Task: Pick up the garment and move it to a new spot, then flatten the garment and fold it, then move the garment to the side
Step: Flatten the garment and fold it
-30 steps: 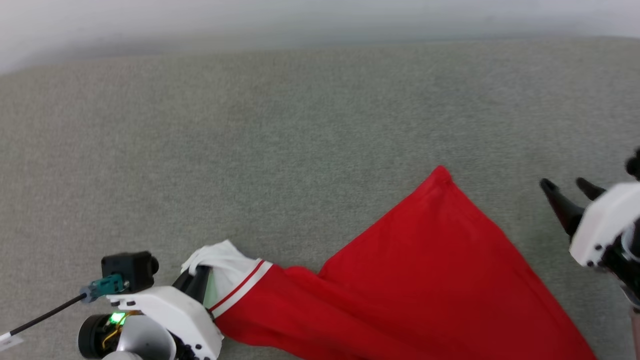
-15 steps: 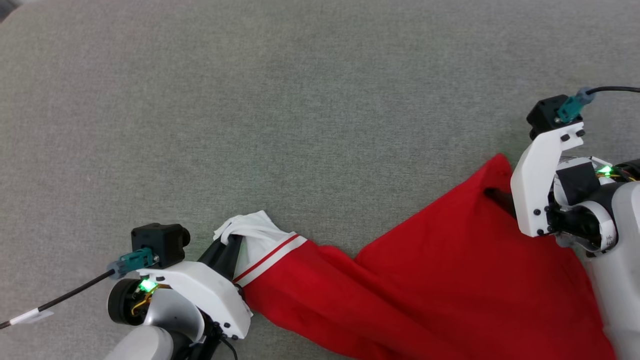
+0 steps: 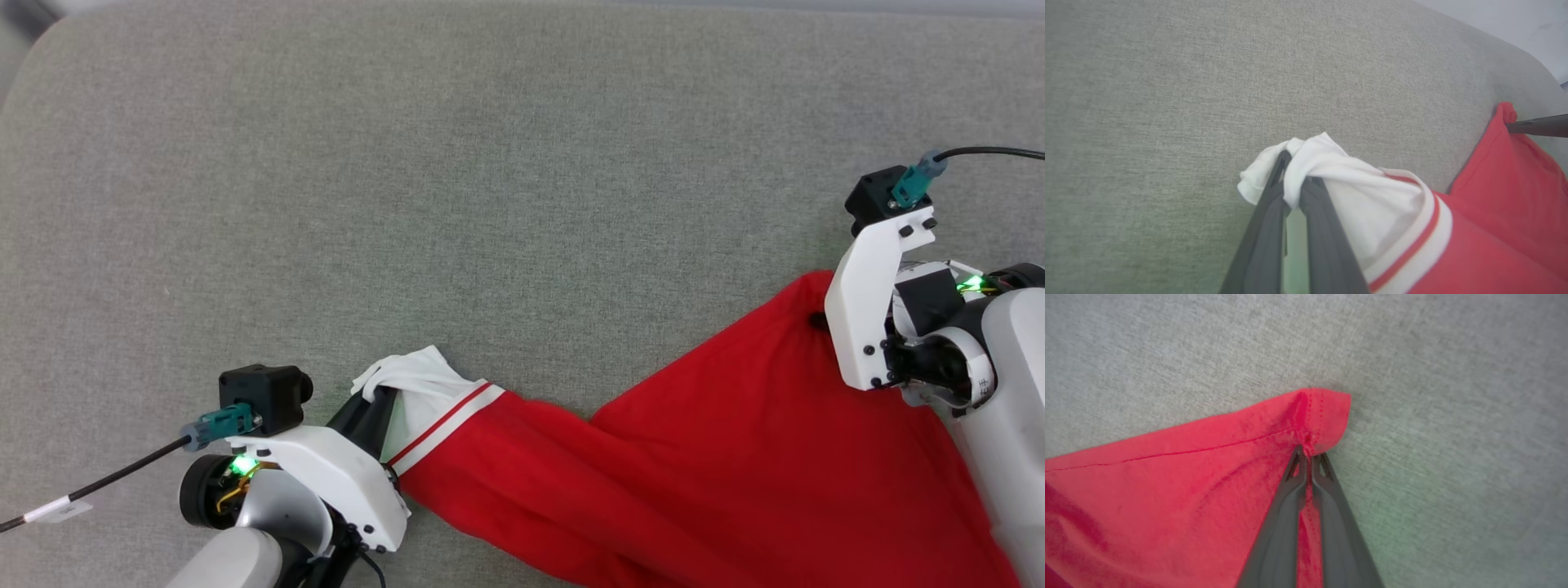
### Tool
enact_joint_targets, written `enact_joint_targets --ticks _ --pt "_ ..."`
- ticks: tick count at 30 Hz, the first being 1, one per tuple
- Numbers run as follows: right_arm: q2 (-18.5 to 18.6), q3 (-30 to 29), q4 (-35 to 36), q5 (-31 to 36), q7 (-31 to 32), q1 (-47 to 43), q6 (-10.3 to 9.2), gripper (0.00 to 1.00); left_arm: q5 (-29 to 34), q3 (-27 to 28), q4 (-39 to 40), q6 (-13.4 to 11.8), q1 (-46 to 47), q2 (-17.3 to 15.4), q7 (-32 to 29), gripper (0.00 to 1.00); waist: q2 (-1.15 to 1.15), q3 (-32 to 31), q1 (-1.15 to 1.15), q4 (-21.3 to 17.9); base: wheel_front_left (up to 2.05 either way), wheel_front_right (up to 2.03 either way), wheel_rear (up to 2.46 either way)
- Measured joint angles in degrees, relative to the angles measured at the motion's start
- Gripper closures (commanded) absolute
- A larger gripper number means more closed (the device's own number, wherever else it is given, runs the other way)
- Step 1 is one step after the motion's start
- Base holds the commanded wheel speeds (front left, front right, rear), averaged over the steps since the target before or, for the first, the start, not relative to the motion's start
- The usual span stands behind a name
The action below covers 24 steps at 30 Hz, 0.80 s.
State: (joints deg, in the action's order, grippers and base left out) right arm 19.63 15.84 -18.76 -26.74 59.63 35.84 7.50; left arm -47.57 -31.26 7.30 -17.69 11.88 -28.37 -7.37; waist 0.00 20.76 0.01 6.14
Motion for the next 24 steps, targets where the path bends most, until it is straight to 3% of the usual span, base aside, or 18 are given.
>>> enact_joint_targets --ticks 6,12,24 --pt "1.3 1.6 1.5 -0.7 -4.1 0.4 0.0 1.0 1.0 1.0 0.5 0.2 1.5 -2.6 -0.5 1.0 0.0 -3.1 0.0 -0.7 0.0 0.0 0.0" --pt "2.9 -0.4 3.7 -1.1 -8.8 2.0 0.01 1.0 2.0 3.5 -1.8 1.7 9.7 -5.9 -2.8 1.0 0.0 -8.4 0.0 -1.3 0.0 0.0 0.0" --pt "3.1 -4.2 1.9 0.1 -10.3 11.5 0.01 1.0 2.0 4.1 -19.1 9.2 35.1 -3.4 -7.6 1.0 0.0 -18.6 -0.02 -3.9 0.0 0.0 0.0"
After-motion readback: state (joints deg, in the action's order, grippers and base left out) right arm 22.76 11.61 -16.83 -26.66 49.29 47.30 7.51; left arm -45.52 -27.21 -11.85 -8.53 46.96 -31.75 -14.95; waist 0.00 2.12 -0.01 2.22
